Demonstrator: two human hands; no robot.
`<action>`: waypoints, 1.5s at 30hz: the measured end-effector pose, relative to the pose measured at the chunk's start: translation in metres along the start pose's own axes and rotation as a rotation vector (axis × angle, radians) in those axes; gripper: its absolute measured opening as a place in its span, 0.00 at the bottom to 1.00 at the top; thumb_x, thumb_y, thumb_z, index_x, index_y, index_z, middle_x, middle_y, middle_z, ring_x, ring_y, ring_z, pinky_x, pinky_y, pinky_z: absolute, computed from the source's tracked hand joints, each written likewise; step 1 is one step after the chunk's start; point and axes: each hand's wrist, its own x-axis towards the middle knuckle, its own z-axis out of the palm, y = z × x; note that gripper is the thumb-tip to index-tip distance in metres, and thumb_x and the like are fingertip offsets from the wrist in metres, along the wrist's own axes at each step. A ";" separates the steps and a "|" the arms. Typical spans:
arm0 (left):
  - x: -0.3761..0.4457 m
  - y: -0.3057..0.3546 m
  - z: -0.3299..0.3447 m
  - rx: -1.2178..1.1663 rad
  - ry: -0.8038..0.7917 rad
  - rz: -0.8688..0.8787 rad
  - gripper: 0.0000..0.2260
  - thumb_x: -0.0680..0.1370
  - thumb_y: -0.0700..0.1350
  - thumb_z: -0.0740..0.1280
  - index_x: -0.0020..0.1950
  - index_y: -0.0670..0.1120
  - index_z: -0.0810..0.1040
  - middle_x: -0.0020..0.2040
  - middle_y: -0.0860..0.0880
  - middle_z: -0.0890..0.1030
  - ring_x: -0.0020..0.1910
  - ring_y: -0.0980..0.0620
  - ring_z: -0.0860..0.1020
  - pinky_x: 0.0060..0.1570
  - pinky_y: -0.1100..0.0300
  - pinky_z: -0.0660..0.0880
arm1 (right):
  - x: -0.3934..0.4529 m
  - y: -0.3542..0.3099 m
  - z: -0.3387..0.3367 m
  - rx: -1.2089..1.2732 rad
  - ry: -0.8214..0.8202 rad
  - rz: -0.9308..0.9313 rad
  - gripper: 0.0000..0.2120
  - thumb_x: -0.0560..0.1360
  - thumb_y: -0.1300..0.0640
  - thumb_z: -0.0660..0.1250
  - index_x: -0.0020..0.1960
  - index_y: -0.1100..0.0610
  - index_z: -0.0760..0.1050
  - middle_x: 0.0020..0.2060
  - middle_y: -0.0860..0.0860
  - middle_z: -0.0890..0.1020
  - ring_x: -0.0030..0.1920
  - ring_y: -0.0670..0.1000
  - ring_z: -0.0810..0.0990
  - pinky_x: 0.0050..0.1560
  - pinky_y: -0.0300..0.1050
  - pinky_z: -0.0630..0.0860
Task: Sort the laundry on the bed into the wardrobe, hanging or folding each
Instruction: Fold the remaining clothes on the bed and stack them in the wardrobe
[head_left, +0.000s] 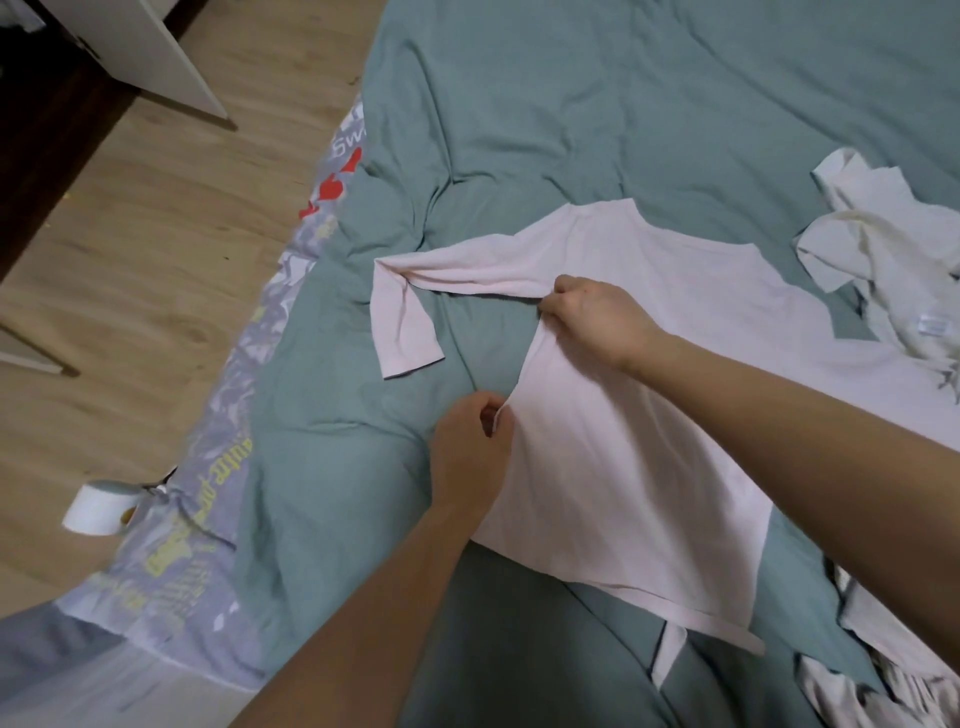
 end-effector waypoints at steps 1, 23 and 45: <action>0.001 0.001 -0.002 -0.028 0.032 -0.022 0.04 0.77 0.42 0.66 0.44 0.45 0.79 0.37 0.53 0.79 0.36 0.60 0.75 0.37 0.74 0.68 | 0.001 0.001 -0.003 0.008 0.010 -0.014 0.08 0.77 0.64 0.58 0.51 0.61 0.76 0.46 0.57 0.74 0.48 0.60 0.76 0.43 0.51 0.72; -0.003 -0.033 -0.046 -0.026 -0.068 -0.199 0.06 0.80 0.46 0.64 0.46 0.45 0.75 0.39 0.50 0.78 0.40 0.52 0.75 0.39 0.62 0.66 | 0.039 -0.047 0.003 0.170 -0.220 -0.134 0.09 0.69 0.68 0.59 0.44 0.56 0.70 0.42 0.50 0.73 0.45 0.55 0.73 0.42 0.48 0.67; -0.026 -0.040 -0.087 -0.532 -0.193 -0.525 0.13 0.80 0.46 0.65 0.45 0.36 0.78 0.35 0.47 0.76 0.32 0.54 0.74 0.28 0.65 0.74 | 0.008 -0.096 0.016 0.483 -0.126 0.138 0.07 0.73 0.63 0.61 0.39 0.63 0.75 0.39 0.57 0.78 0.40 0.56 0.76 0.42 0.48 0.73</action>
